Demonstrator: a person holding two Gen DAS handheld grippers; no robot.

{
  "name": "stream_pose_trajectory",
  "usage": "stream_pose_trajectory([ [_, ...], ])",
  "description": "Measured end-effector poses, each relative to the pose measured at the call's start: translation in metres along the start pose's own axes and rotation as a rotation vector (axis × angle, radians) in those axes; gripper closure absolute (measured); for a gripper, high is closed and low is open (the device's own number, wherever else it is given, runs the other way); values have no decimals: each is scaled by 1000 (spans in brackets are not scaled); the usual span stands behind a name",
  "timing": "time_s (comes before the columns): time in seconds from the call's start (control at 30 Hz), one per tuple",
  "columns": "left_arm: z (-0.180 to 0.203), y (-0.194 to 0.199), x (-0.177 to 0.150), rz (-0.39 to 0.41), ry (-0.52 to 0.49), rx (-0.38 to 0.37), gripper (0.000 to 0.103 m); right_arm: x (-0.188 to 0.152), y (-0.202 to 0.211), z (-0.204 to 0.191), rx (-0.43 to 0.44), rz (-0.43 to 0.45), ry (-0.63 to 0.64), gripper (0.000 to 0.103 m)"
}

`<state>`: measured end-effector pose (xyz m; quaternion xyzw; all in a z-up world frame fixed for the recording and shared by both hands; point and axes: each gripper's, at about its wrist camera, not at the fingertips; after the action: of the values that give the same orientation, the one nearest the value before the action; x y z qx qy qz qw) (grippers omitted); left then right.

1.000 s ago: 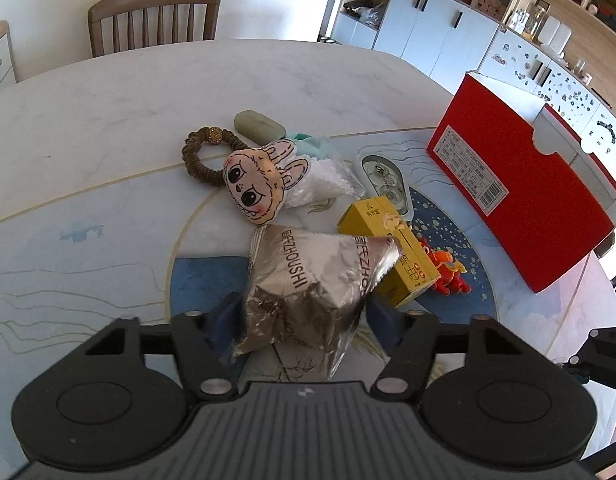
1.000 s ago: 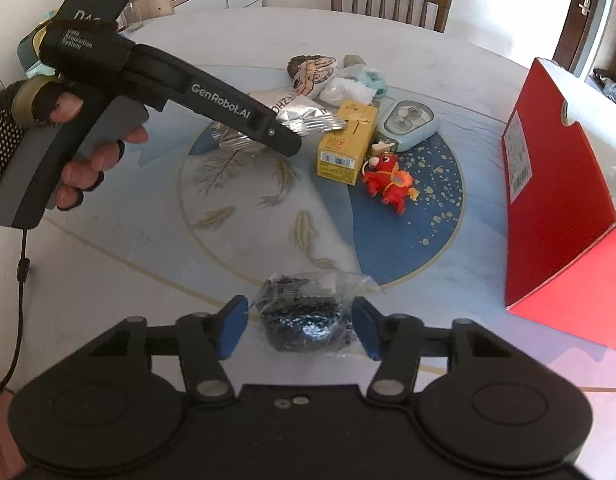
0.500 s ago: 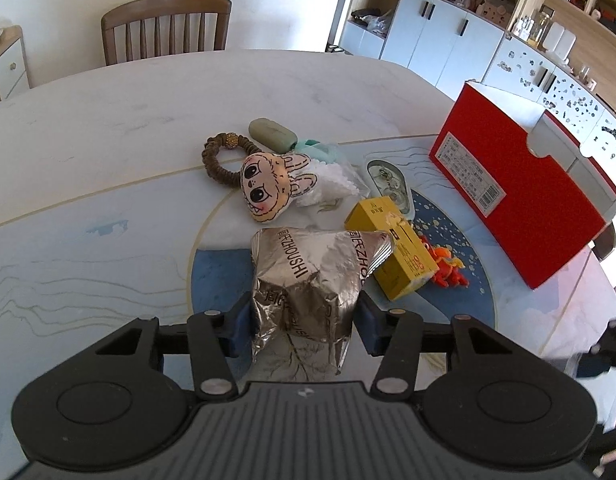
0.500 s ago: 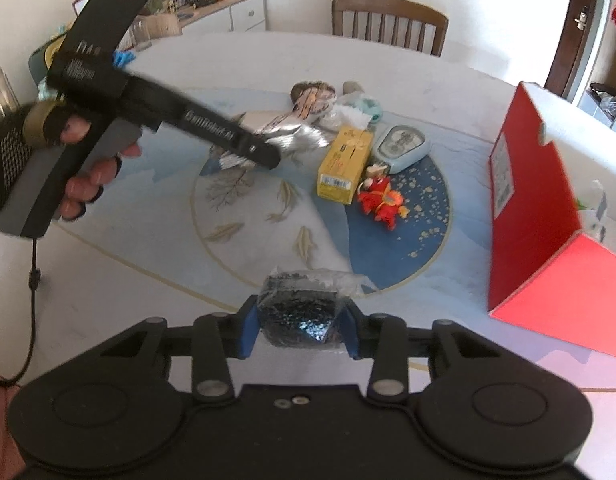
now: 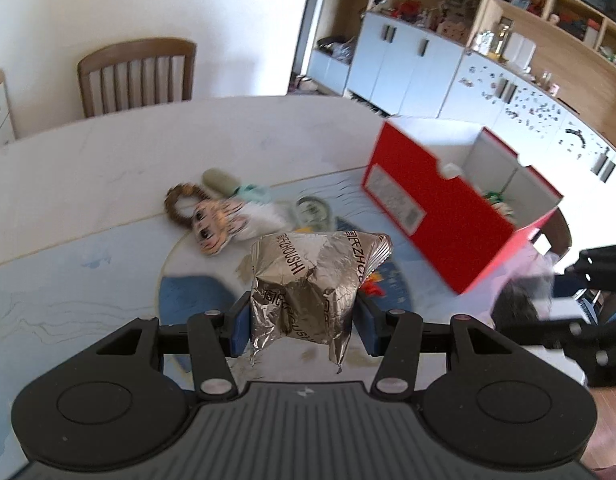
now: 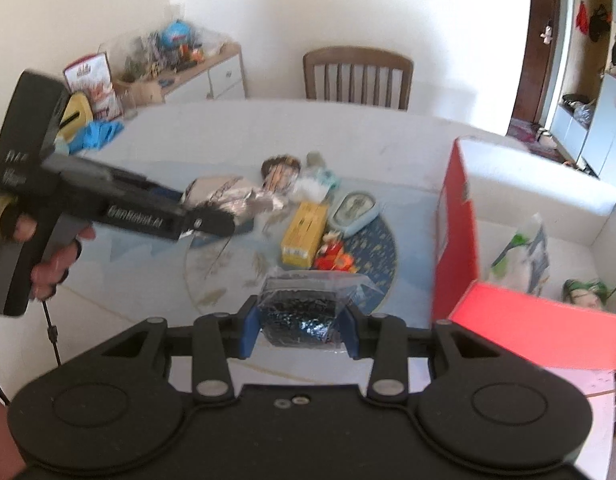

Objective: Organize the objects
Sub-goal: 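Carry the silver bag and black bag into the red shoebox with both tools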

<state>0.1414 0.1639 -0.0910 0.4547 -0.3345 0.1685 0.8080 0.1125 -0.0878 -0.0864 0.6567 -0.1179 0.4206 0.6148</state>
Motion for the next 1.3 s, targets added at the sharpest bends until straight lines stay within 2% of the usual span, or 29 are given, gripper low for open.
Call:
stream_pose_trajectory([
  [0.33,51,5,26,17,-39,-24,52,14,25,50,-59,41,-72,64],
  [0.57,90,-6,45,12,-91,-35,51,16,34,91,-92,60,-125,63],
  [0.97,148,-47,78,20,-149,-67,51,16,36,158,-140,78,-148,63],
  [1.3,180,-103,98,-35,-167,-47,51,11,21,209,-170,58,-159,63],
])
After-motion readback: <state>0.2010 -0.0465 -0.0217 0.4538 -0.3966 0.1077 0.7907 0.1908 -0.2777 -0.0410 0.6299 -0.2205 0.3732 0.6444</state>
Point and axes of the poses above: each gripper's, at about its wrist camera, not at the fingertips, and y roughly against the way its jaws point, z to its right, x to its top, and after that the axes turned 15 degrees about -x, right-handed
